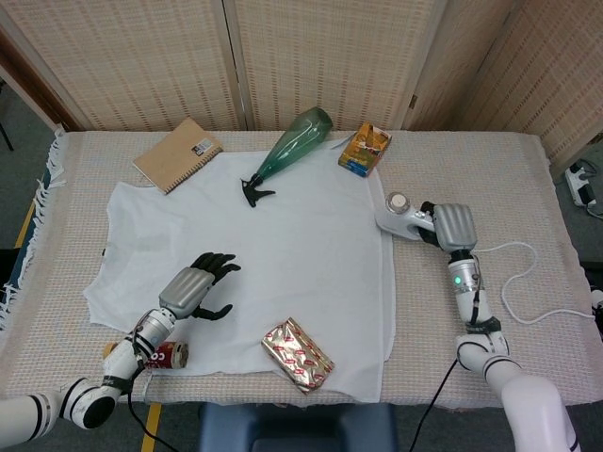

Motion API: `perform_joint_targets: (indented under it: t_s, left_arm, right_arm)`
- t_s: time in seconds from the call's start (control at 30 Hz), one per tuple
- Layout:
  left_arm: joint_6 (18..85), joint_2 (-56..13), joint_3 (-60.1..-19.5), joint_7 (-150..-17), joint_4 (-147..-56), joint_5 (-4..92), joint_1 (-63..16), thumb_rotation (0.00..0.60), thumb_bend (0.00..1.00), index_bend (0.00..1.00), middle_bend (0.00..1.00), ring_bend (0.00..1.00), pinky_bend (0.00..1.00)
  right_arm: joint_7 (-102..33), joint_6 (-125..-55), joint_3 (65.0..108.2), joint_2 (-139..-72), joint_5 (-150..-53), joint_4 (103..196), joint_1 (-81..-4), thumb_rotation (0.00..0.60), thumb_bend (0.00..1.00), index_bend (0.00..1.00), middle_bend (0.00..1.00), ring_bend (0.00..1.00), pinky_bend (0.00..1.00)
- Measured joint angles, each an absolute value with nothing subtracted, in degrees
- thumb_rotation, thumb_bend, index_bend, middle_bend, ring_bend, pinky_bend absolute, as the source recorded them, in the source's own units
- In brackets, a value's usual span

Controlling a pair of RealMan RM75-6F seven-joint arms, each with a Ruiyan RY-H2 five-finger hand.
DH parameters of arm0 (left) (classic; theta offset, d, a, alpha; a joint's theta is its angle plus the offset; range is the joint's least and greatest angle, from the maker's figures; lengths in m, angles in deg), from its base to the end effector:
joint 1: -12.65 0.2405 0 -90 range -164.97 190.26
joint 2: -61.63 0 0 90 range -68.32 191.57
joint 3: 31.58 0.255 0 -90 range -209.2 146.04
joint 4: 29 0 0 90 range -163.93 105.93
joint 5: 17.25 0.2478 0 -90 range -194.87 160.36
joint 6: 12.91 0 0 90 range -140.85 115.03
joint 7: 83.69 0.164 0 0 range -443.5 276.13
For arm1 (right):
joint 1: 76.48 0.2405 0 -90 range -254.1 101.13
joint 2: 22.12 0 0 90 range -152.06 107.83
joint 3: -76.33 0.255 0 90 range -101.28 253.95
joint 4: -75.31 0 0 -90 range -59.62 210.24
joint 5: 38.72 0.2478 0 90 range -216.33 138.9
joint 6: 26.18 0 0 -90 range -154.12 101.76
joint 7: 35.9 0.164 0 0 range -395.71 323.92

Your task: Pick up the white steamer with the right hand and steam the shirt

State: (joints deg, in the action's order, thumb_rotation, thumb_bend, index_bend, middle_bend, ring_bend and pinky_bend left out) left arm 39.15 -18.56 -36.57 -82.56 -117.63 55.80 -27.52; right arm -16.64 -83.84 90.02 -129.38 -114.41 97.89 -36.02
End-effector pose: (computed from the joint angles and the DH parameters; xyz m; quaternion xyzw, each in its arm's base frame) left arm -0.1713 0.3455 -0.0389 -0.7457 -0.4356 -0.3745 0.3376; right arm -0.3062 -0.4628 0.0092 0.5980 -0.3753 0.4117 0.5762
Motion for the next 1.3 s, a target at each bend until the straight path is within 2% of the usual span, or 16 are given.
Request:
perform_joint_targets:
  t_s: [0.13,0.23,0.27,0.33,0.4,0.43,0.5,0.53,0.6,0.83,0.93,1.0,1.1,1.2,1.3]
  left_arm:
    - [42.23,-17.38,-36.51,-83.52,-119.32,56.96,-25.67,0.428,0.38,0.20,0.08,0.00,0.00]
    - [44.02,-16.13,-36.35,-83.66,-120.69,57.78,-24.38,0.429,0.38,0.20,0.08,0.00,0.00]
    - [44.57,-15.65,-36.34,-83.71,-121.08,57.93,-23.98,0.433,0.38,0.20,0.08,0.00,0.00]
    - [45.21,-15.01,-36.38,-83.82,-121.51,57.99,-23.47,0.433,0.38,0.20,0.08,0.00,0.00]
    - [45.84,-14.45,-36.54,-83.99,-121.76,57.89,-22.96,0.433,0.38,0.20,0.08,0.00,0.00]
    - [46.12,-14.26,-36.63,-84.11,-121.82,57.78,-22.73,0.431,0.37,0.20,0.08,0.00,0.00]
    - [46.66,-13.90,-36.88,-84.54,-121.83,57.36,-22.19,0.430,0.35,0.20,0.08,0.00,0.00]
    - [46.89,-13.81,-37.01,-84.70,-121.75,57.13,-21.95,0.431,0.34,0.20,0.08,0.00,0.00]
    - [47.39,-13.61,-37.30,-85.14,-121.43,56.48,-21.40,0.434,0.33,0.20,0.08,0.00,0.00]
    - [48.05,-12.18,-38.34,-85.47,-120.45,52.21,-19.78,0.432,0.31,0.18,0.06,0.00,0.00]
    - [49.13,-11.82,-38.70,-83.01,-119.47,49.86,-18.88,0.472,0.31,0.18,0.05,0.00,0.01]
    - [50.39,-11.73,-39.02,-81.30,-118.48,47.71,-17.91,0.498,0.31,0.18,0.05,0.00,0.01]
    - [52.25,-11.34,-39.29,-80.49,-117.21,45.67,-15.82,0.588,0.31,0.19,0.06,0.01,0.03]
    - [54.99,-11.10,-39.09,-80.54,-116.41,46.09,-14.24,0.600,0.31,0.19,0.08,0.04,0.04]
    - [59.10,-10.79,-38.48,-80.52,-115.71,47.44,-11.61,0.600,0.31,0.19,0.09,0.05,0.03]
  right_arm:
    - [-15.90,-84.86,89.45,-126.17,-114.10,103.58,-40.24,0.600,0.67,0.79,0.86,0.74,0.88]
    - [-15.60,-84.94,88.83,-124.43,-113.71,106.51,-43.03,0.600,0.54,0.69,0.79,0.67,0.83]
    - [-15.49,-84.66,88.67,-124.08,-113.57,107.06,-43.50,0.600,0.45,0.60,0.73,0.61,0.77]
    - [-15.29,-83.63,88.42,-123.25,-113.29,108.23,-44.09,0.600,0.25,0.35,0.55,0.46,0.61]
    - [-15.21,-82.95,88.29,-122.36,-113.07,109.68,-44.52,0.600,0.13,0.16,0.39,0.33,0.47]
    - [-15.23,-82.53,88.23,-121.64,-112.93,110.83,-44.76,0.600,0.06,0.07,0.29,0.22,0.38]
    - [-15.41,-81.95,88.17,-120.41,-112.75,112.78,-45.08,0.597,0.00,0.00,0.13,0.08,0.23]
    - [-15.61,-81.75,88.14,-119.49,-112.70,114.24,-45.28,0.588,0.00,0.00,0.07,0.03,0.17]
    - [-16.00,-81.75,88.11,-117.93,-112.70,116.77,-45.63,0.567,0.00,0.00,0.01,0.00,0.11]
    - [-18.82,-85.79,87.91,-108.75,-113.73,130.83,-48.28,0.561,0.00,0.00,0.01,0.00,0.10]
    - [-20.17,-88.78,87.41,-103.58,-115.10,137.98,-50.01,0.592,0.00,0.00,0.11,0.02,0.17]
    - [-20.95,-90.40,86.79,-99.98,-116.28,142.29,-51.17,0.600,0.00,0.00,0.15,0.05,0.22]
    - [-21.95,-93.15,85.40,-94.15,-118.42,148.92,-53.38,0.600,0.02,0.00,0.17,0.11,0.28]
    - [-22.45,-96.85,83.94,-90.26,-120.42,153.97,-56.07,0.600,0.02,0.00,0.18,0.12,0.28]
    - [-23.30,-101.47,82.65,-88.86,-121.82,156.72,-59.16,0.600,0.02,0.00,0.16,0.05,0.24]
